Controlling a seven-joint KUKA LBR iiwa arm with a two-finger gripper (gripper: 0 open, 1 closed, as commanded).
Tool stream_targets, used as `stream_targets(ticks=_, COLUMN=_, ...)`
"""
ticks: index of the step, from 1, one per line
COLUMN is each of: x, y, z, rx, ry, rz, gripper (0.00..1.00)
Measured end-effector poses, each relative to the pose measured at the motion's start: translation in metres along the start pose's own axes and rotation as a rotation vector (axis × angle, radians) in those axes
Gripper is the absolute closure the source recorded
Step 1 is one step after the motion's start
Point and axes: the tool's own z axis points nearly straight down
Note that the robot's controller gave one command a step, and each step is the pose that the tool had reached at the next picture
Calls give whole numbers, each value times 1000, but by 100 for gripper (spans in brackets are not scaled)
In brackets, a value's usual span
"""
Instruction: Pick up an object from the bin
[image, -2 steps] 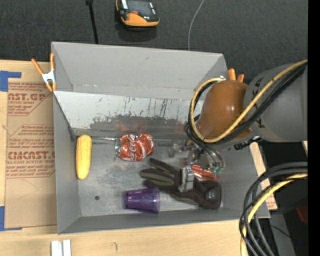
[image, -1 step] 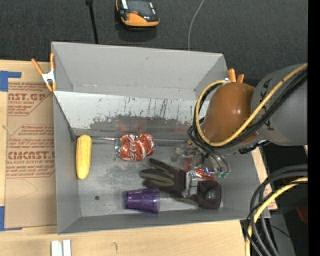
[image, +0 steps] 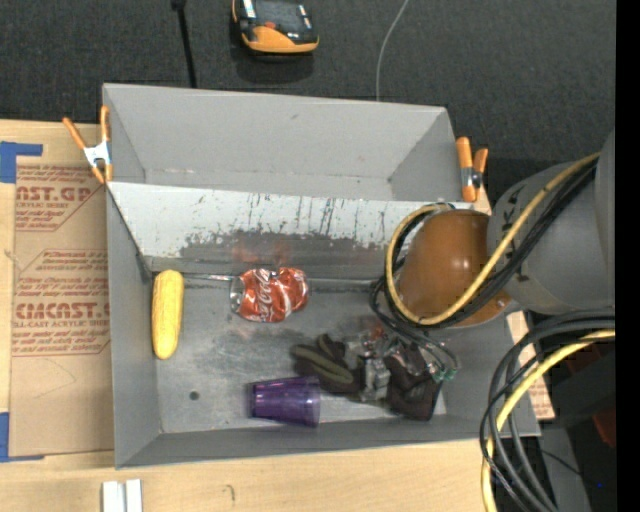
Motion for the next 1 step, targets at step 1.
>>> stream_targets(ticks=1, x=0, y=0, z=0, rx=0, ry=0, rz=0, gripper=100)
